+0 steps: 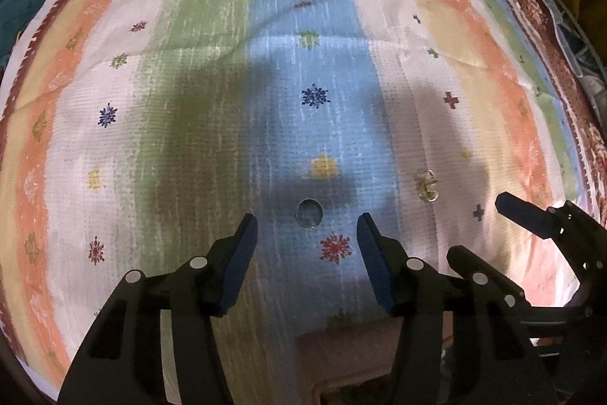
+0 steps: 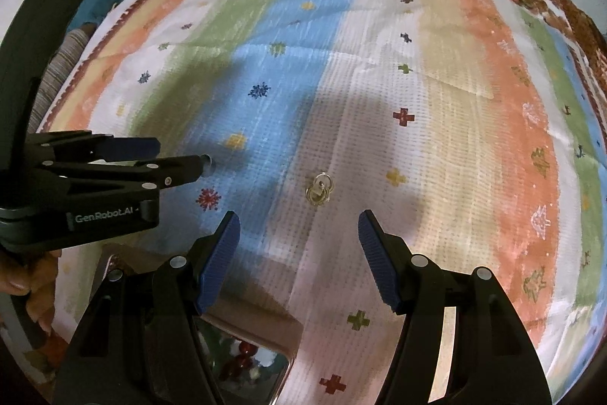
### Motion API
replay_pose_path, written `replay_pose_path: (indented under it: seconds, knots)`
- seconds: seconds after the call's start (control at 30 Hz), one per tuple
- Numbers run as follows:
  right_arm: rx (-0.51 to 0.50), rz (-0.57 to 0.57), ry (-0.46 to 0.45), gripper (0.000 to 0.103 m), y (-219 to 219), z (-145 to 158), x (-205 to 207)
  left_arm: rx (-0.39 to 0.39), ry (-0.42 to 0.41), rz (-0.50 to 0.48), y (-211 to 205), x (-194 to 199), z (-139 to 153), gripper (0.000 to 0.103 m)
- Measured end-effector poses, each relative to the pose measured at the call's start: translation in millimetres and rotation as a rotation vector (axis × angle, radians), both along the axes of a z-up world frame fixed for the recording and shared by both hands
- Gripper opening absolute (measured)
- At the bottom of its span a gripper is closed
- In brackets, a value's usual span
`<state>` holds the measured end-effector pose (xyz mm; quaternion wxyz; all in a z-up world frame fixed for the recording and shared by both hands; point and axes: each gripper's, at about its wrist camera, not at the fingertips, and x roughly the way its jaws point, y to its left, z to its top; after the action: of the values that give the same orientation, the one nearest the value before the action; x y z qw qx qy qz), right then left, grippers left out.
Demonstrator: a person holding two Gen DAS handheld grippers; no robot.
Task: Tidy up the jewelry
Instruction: 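Move both open tools over the small dark ring and gold charm, then grasp the small dark ring with the left tool while the right tool grasps the gold charm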
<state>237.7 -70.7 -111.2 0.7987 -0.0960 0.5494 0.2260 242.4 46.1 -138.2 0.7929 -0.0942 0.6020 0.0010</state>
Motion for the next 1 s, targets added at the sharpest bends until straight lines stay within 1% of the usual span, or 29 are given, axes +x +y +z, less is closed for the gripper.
replay_pose_path:
  seconds: [0.13, 0.3, 0.33, 0.43, 0.6, 0.63, 0.7, 0.8, 0.97, 1.0]
  knots:
    - [-0.009, 0.006, 0.007, 0.065, 1.8, -4.7, 4.8, 0.009, 0.012, -0.008, -0.3, 4.9, -4.2, 0.048]
    - [-0.018, 0.003, -0.002, 0.065, 3.8, -6.2, 11.0, 0.017, 0.026, -0.023, -2.6, 10.1, -9.4, 0.047]
    - [-0.017, 0.003, 0.000, 0.065, 4.4, -7.0, 12.1, 0.018, 0.029, -0.027, -3.4, 11.1, -10.1, 0.043]
    - [-0.024, 0.006, 0.004, 0.065, 6.2, -9.6, 14.8, 0.014, 0.042, -0.029, -4.2, 15.0, -14.2, 0.038]
    - [-0.033, 0.006, 0.015, 0.064, 8.6, -15.6, 19.5, 0.012, 0.065, -0.046, -5.9, 19.8, -21.2, 0.037]
    - [-0.033, 0.002, 0.013, 0.058, 8.4, -16.3, 20.7, 0.015, 0.068, -0.050, -6.4, 21.1, -22.7, 0.036]
    - [-0.037, -0.015, 0.005, 0.057, 7.7, -17.7, 24.2, 0.019, 0.072, -0.056, -7.6, 22.8, -24.9, 0.035]
    - [-0.032, -0.029, 0.018, 0.057, 6.1, -22.7, 30.0, 0.027, 0.075, -0.066, -7.6, 22.6, -26.3, 0.035]
    - [-0.039, -0.031, 0.034, 0.057, 7.9, -30.6, 36.2, 0.037, 0.079, -0.072, -11.9, 26.4, -29.4, 0.031]
    - [-0.041, -0.029, 0.035, 0.054, 8.8, -31.4, 36.4, 0.037, 0.079, -0.071, -11.6, 26.8, -29.4, 0.030]
